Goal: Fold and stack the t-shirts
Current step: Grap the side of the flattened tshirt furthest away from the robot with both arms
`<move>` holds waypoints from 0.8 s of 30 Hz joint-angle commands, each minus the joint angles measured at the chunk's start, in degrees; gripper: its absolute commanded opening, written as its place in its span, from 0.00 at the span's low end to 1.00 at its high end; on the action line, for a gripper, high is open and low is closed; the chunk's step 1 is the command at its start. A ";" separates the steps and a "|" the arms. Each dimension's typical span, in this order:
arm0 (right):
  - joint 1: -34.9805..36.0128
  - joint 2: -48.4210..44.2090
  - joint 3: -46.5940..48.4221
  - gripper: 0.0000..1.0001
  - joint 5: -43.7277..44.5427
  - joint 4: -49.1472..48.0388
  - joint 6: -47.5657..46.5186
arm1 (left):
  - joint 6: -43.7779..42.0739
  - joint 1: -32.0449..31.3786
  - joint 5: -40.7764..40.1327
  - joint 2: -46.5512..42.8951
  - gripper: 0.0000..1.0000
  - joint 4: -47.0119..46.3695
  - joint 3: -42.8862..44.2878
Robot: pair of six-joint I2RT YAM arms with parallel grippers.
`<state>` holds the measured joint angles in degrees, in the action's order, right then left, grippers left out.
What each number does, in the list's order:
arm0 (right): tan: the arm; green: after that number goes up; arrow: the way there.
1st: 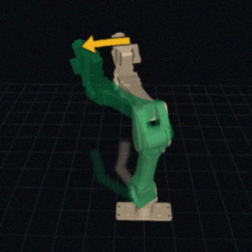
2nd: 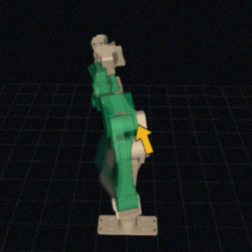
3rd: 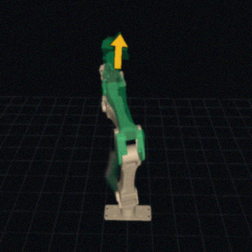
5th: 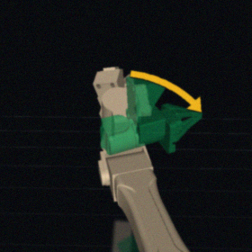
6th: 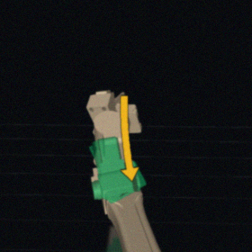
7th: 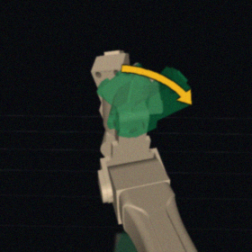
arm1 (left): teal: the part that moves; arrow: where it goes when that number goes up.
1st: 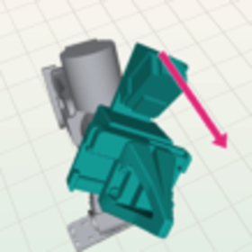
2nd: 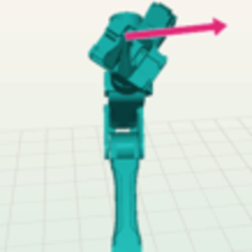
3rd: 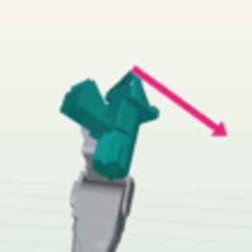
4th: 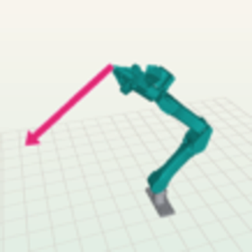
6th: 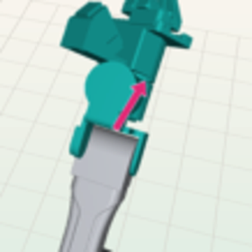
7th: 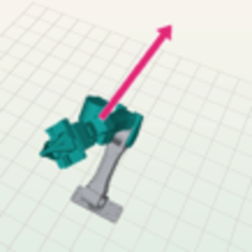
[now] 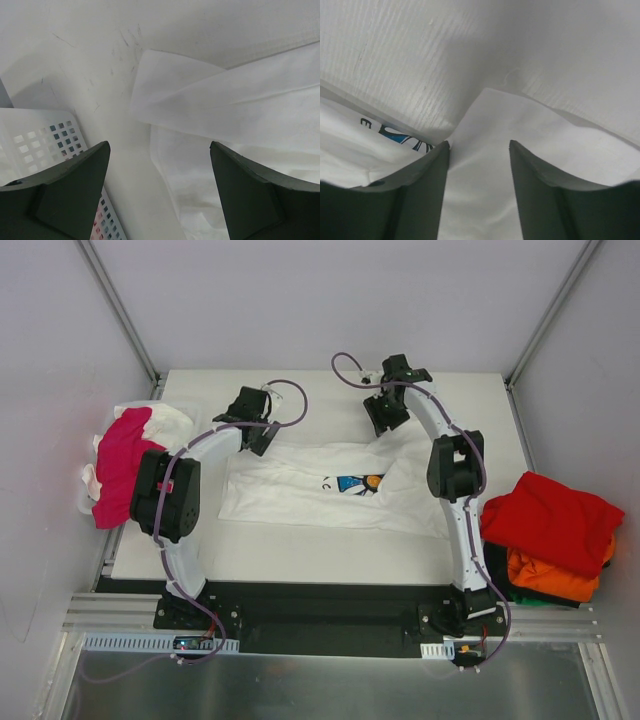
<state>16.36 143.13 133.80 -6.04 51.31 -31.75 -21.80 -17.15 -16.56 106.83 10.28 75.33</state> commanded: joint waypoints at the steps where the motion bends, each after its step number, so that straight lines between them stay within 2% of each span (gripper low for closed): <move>1: 1.04 0.66 2.26 0.48 1.47 2.83 -2.09 | 0.18 0.36 -0.67 -3.73 0.82 -0.09 -0.80; 11: 1.22 1.01 -0.56 0.36 2.35 4.24 -3.32 | -0.08 0.45 -1.02 -5.31 0.82 0.00 -2.12; 14: 1.22 0.84 -0.91 0.23 2.00 4.15 -3.41 | -0.26 0.36 -1.02 -4.96 0.82 0.00 -2.29; 15: 1.22 0.75 -1.08 0.13 1.91 3.98 -3.41 | -0.08 0.36 -1.20 -4.79 0.82 0.00 -2.12; 17: 1.31 0.22 -1.35 0.07 1.83 3.71 -3.32 | 0.00 0.36 -1.11 -4.09 0.82 0.00 -1.94; 24: 2.18 -2.32 -3.37 0.01 2.88 3.18 -3.50 | -2.01 0.45 -1.37 -1.27 0.81 0.17 1.91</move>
<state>17.63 143.83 131.61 -4.47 53.41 -34.65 -22.13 -17.15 -16.99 104.51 10.37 73.52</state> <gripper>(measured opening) 0.021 0.815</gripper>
